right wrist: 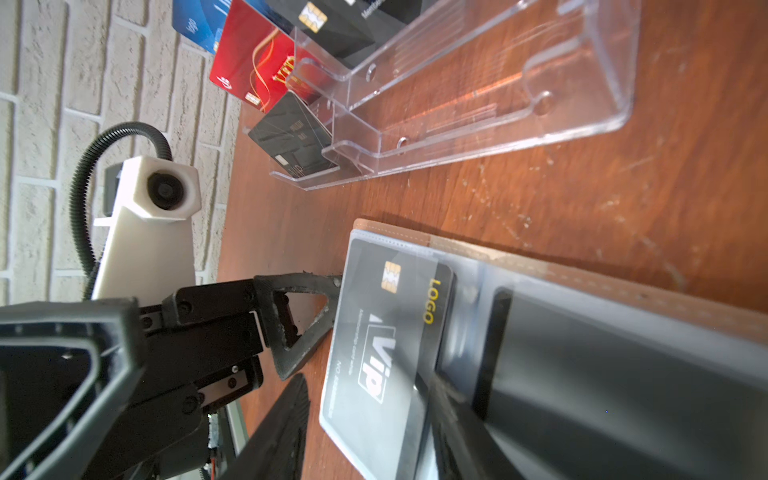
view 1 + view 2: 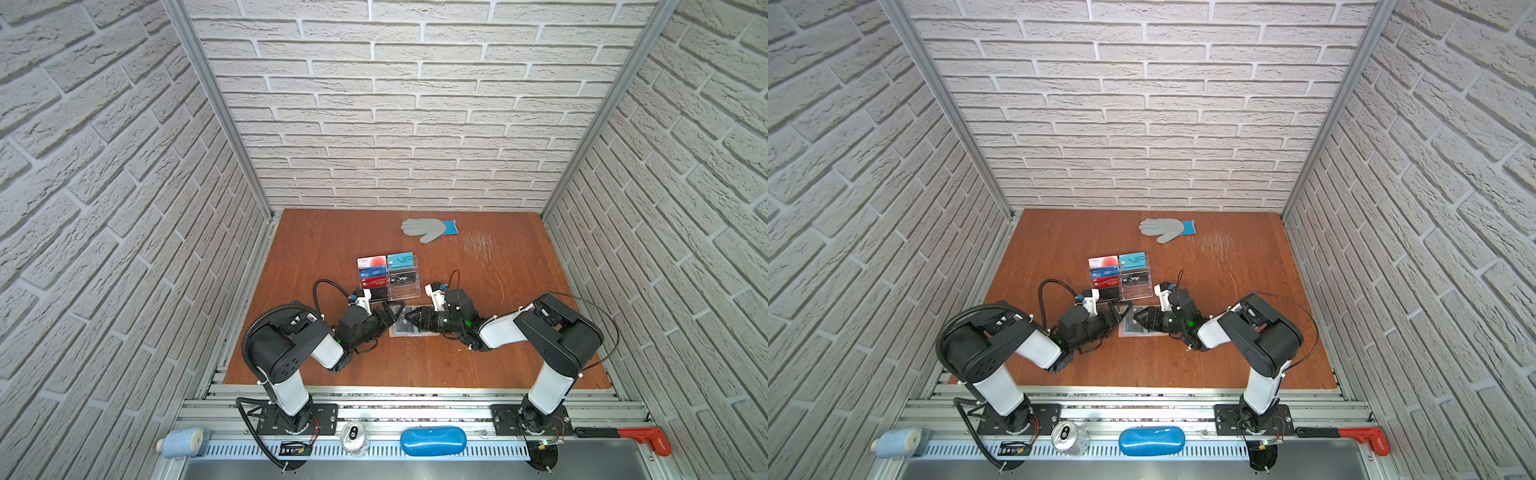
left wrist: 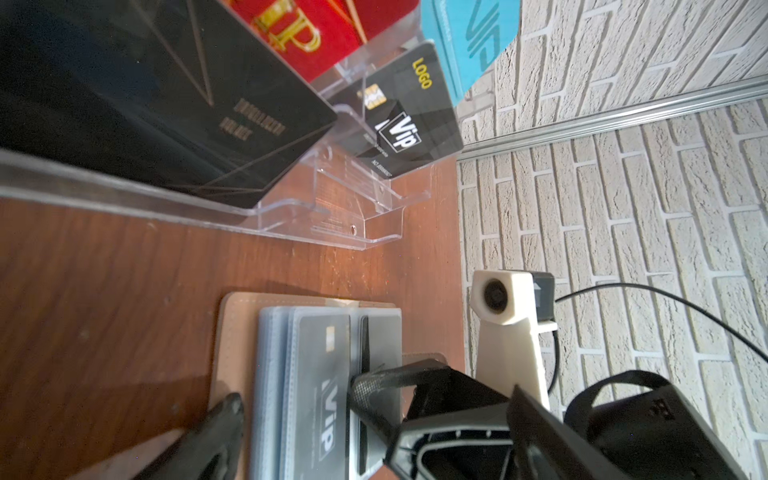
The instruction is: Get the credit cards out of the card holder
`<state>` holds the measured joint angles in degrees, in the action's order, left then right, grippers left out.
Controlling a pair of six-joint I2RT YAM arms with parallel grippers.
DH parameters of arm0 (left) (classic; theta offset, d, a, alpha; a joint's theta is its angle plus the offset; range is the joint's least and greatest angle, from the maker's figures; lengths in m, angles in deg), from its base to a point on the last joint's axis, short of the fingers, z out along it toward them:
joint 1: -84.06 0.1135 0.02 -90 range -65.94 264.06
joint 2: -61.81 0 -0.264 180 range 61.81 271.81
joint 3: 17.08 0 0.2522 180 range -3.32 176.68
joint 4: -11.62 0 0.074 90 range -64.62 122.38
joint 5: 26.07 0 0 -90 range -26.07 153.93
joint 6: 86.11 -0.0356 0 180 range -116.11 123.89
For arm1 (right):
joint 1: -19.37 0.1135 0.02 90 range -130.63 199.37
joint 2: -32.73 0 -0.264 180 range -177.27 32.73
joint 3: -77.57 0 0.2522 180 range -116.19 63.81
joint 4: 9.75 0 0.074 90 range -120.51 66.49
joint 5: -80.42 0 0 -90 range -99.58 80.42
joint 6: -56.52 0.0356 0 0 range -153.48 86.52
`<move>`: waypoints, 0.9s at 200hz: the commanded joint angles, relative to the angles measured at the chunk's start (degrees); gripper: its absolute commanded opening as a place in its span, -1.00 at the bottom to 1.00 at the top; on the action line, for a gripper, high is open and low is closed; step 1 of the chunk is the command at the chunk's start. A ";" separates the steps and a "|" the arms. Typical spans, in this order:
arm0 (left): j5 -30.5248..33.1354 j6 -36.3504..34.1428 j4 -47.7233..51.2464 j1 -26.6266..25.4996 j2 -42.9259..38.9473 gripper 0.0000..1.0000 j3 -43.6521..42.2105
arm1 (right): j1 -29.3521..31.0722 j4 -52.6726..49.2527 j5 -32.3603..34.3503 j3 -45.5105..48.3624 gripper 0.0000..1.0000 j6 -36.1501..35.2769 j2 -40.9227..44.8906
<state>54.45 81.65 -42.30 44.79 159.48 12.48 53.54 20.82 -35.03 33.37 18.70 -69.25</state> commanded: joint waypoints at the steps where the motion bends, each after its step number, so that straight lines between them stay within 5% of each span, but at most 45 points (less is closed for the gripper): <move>1: -0.29 -0.79 3.79 -0.15 -0.80 0.96 0.12 | 0.02 8.04 -2.09 0.84 -0.02 2.81 -1.29; 180: -2.30 -0.43 9.14 -0.07 -7.03 0.96 2.84 | 0.72 13.34 -0.92 3.70 -0.05 3.78 -0.95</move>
<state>52.79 81.69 -32.35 44.79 153.57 14.31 53.57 29.96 -35.76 36.17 22.18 -70.84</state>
